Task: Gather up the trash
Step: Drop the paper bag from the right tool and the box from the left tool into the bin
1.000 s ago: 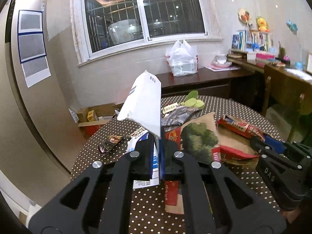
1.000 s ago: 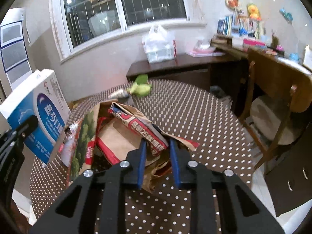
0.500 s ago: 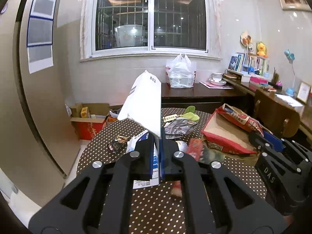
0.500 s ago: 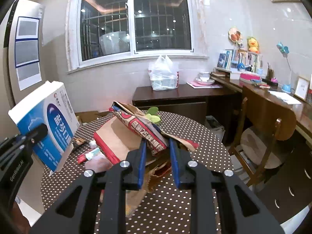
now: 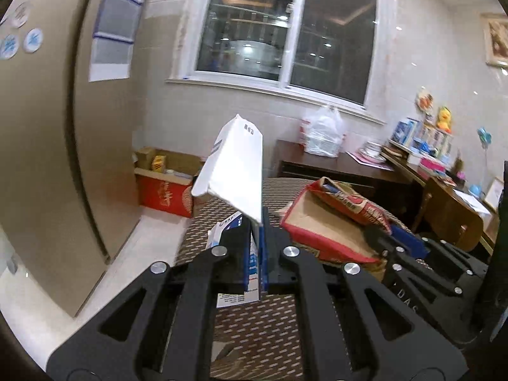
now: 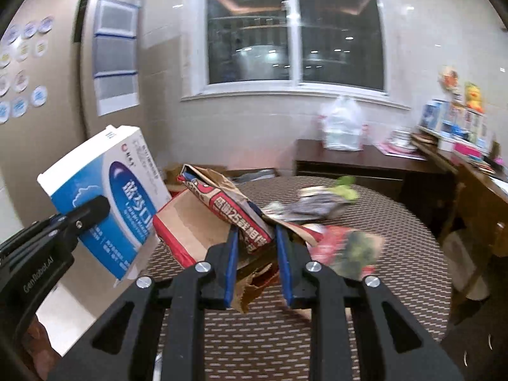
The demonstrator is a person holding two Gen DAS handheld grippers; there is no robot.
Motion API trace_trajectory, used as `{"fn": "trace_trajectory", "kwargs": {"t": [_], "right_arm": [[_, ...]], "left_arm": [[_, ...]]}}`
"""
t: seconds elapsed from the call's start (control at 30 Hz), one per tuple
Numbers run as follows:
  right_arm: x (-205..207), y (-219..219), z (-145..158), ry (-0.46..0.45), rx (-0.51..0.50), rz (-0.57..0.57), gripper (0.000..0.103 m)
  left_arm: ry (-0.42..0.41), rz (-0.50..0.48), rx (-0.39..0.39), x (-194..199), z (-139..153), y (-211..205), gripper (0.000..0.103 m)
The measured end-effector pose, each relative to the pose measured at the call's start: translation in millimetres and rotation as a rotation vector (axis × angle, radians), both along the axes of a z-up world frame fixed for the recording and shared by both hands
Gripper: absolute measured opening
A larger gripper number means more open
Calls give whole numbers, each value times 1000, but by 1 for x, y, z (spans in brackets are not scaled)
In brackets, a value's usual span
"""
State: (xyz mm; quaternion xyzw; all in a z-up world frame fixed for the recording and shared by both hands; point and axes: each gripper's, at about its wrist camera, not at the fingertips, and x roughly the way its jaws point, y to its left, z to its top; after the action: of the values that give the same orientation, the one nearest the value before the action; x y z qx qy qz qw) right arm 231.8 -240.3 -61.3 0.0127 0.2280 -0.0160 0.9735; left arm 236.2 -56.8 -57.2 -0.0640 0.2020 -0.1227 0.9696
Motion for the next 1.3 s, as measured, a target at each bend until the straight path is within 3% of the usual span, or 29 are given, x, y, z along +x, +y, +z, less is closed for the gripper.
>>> {"fn": "trace_trajectory", "kwargs": {"t": [0.33, 0.57, 0.77, 1.0, 1.1, 1.3], "right_arm": [[24, 147, -42, 82, -31, 292, 23], [40, 244, -93, 195, -46, 468, 23], [60, 307, -138, 282, -71, 543, 23], [83, 354, -172, 313, -58, 599, 25], [96, 369, -188, 340, -76, 599, 46], [101, 365, -199, 370, -78, 598, 52]], "left_arm": [[75, 239, -26, -13, -41, 135, 6], [216, 428, -37, -7, -101, 217, 6], [333, 541, -41, -1, -151, 266, 5], [424, 607, -40, 14, -190, 303, 6], [447, 620, -50, 20, -200, 311, 6], [477, 614, -56, 35, -210, 312, 6]]}}
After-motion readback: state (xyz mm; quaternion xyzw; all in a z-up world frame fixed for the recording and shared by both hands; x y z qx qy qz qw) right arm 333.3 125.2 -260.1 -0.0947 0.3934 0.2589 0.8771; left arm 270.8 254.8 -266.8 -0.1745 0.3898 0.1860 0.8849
